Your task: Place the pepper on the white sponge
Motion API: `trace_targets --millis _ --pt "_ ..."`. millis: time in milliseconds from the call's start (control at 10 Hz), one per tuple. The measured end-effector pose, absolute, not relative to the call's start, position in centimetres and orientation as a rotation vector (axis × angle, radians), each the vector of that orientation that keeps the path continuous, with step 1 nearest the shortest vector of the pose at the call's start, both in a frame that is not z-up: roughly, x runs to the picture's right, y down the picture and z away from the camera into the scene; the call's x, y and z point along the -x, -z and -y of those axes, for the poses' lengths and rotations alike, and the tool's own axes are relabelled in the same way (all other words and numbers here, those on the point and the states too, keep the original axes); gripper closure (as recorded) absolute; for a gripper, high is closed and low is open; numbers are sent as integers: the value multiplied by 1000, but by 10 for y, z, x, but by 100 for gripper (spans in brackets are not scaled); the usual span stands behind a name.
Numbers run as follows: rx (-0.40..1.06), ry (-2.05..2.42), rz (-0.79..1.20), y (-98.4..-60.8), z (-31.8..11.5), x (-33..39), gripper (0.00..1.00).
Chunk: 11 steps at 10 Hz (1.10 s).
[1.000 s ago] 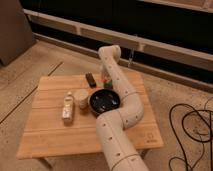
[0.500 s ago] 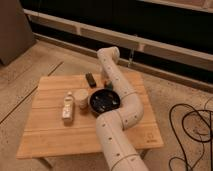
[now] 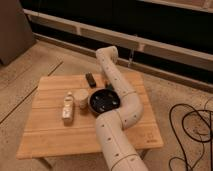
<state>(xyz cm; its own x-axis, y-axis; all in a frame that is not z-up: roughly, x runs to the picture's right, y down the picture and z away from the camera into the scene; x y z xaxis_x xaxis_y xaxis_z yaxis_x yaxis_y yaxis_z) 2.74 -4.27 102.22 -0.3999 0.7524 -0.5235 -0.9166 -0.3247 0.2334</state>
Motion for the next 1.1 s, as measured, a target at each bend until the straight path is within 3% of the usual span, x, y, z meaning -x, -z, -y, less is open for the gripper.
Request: trace_targets --millis 600,1000,1100 --pt "369 -1897 -606 -1020 46 -23 33" --pt "277 -1783 -408 -983 117 25 33" --pt "274 -1780 -404 -982 118 25 33"
